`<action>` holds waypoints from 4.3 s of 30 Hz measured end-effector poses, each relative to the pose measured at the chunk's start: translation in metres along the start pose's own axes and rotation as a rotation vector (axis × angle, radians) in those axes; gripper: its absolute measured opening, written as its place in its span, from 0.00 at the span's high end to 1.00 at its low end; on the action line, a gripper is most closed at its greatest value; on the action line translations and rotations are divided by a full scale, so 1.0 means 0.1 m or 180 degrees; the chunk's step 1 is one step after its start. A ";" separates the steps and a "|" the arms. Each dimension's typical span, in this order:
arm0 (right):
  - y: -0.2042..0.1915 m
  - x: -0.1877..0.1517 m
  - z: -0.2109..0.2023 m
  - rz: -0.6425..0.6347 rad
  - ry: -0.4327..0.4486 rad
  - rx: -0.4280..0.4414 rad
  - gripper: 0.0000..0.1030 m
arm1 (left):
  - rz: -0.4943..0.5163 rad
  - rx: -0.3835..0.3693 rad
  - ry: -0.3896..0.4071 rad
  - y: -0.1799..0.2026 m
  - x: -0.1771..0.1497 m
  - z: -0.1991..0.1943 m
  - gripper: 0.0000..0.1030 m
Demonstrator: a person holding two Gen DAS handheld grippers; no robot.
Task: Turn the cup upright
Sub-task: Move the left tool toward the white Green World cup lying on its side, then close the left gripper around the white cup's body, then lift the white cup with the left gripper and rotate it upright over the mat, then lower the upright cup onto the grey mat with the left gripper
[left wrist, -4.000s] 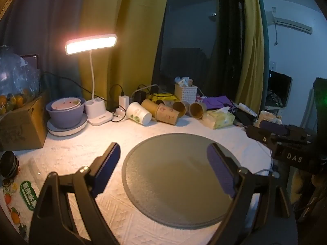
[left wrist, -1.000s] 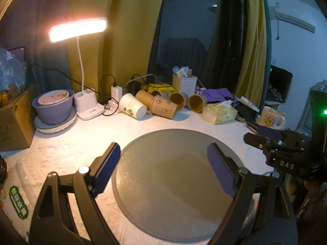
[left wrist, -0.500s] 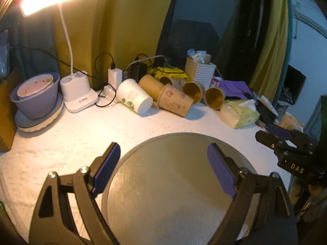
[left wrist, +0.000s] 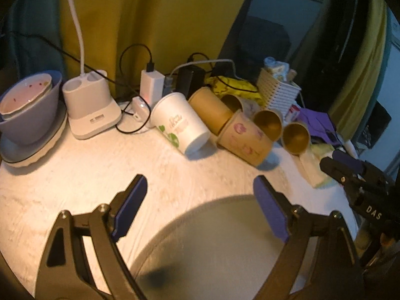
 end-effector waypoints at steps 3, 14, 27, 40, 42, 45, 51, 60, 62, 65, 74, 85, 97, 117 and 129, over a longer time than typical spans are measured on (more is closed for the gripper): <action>0.02 0.08 0.18 -0.0001 -0.0032 0.0057 0.44 | -0.0094 0.0031 -0.0065 -0.05 0.06 0.21 0.15; 0.13 0.17 0.65 0.0100 -0.0147 0.0137 0.44 | -0.0433 0.0156 -0.0242 -0.17 0.22 0.81 0.15; 0.28 0.04 0.83 0.0276 -0.0229 0.0162 0.44 | -0.0714 0.0178 -0.0504 -0.29 0.14 1.34 0.16; 0.23 0.09 0.75 0.0319 -0.0182 0.0175 0.44 | -0.0554 -0.0058 -0.0408 -0.15 0.18 1.04 0.37; 0.20 0.12 0.70 0.0319 -0.0164 0.0178 0.44 | -0.0486 -0.0081 -0.0348 -0.12 0.19 0.91 0.37; 0.13 0.14 0.60 0.0307 -0.0141 0.0187 0.44 | -0.0402 -0.0130 -0.0289 -0.10 0.18 0.71 0.37; -0.05 0.15 0.34 0.0279 -0.0106 0.0220 0.44 | -0.0241 -0.0220 -0.0147 0.00 0.15 0.32 0.37; -0.21 0.10 -0.16 0.0301 -0.0024 0.0231 0.44 | 0.0095 -0.0346 0.0110 0.18 0.00 -0.33 0.37; -0.25 0.09 -0.27 0.0310 0.0001 0.0243 0.44 | 0.0167 -0.0382 0.0163 0.22 -0.06 -0.47 0.37; -0.33 0.08 -0.46 0.0312 0.0060 0.0256 0.44 | 0.0302 -0.0412 0.0281 0.27 -0.16 -0.73 0.37; -0.62 -0.01 -0.98 0.0281 0.0205 0.0239 0.44 | 0.0522 -0.0503 0.0519 0.45 -0.41 -1.30 0.37; -0.81 -0.05 -1.65 0.0344 0.0446 0.0223 0.44 | 0.0847 -0.0581 0.0816 0.51 -0.83 -1.82 0.37; -1.19 -0.27 -2.13 0.0577 0.0511 0.0761 0.27 | 0.1200 -0.0610 0.1074 0.62 -1.33 -2.12 0.37; -1.64 -0.67 -2.02 0.0868 -0.0063 0.1619 0.25 | 0.1599 -0.0796 0.1364 0.89 -1.60 -2.33 0.37; -1.69 -0.68 -2.00 0.0793 -0.0066 0.1696 0.33 | 0.1626 -0.0886 0.1339 0.91 -1.65 -2.35 0.36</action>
Point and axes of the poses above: each gripper's, at about its wrist camera, not at the fingertips, and z roughly the way its jaws point, y to its right, x to its top, the point moved 10 cm from there along z, roughly the way its jaws point, and after that the axes turned 9 degrees about y, right-handed, at the moved point
